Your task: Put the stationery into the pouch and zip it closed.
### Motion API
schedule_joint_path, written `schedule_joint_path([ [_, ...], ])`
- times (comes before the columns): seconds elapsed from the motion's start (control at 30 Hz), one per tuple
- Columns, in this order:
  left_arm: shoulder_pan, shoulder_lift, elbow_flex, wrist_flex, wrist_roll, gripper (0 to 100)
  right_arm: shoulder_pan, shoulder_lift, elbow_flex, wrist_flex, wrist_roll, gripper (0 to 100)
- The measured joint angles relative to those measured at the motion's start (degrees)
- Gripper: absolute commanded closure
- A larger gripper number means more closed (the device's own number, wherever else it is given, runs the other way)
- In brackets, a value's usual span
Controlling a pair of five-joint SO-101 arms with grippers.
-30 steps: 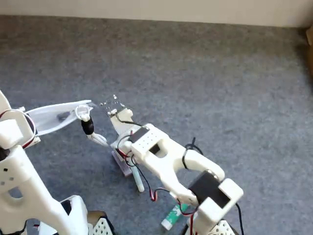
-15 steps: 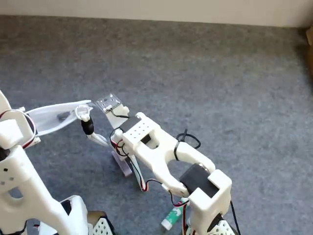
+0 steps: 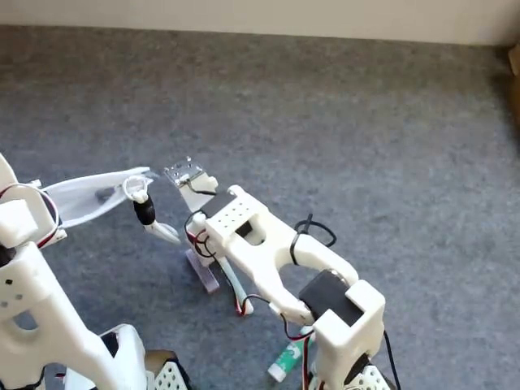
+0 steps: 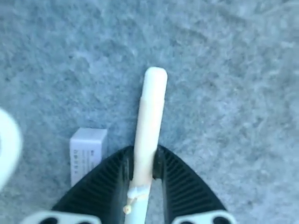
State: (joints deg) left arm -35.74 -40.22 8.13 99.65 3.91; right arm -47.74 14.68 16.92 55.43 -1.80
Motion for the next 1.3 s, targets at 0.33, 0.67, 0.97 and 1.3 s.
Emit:
schedule_joint_path([
  [0.33,0.00,0.00,0.00,0.00,0.00,99,3.87,-7.12,0.18,0.70,0.00,99.3],
  [0.67,0.00,0.00,0.00,0.00,0.00,99,4.92,-21.36,1.14,0.79,-3.87,99.3],
  [0.97,0.00,0.00,0.00,-0.18,0.00,99,4.92,-31.74,14.68,-11.43,-8.79,99.3],
  [1.3,0.00,-0.44,1.05,-0.44,0.00,99,5.10,-42.20,30.59,-35.08,-17.41,99.3],
])
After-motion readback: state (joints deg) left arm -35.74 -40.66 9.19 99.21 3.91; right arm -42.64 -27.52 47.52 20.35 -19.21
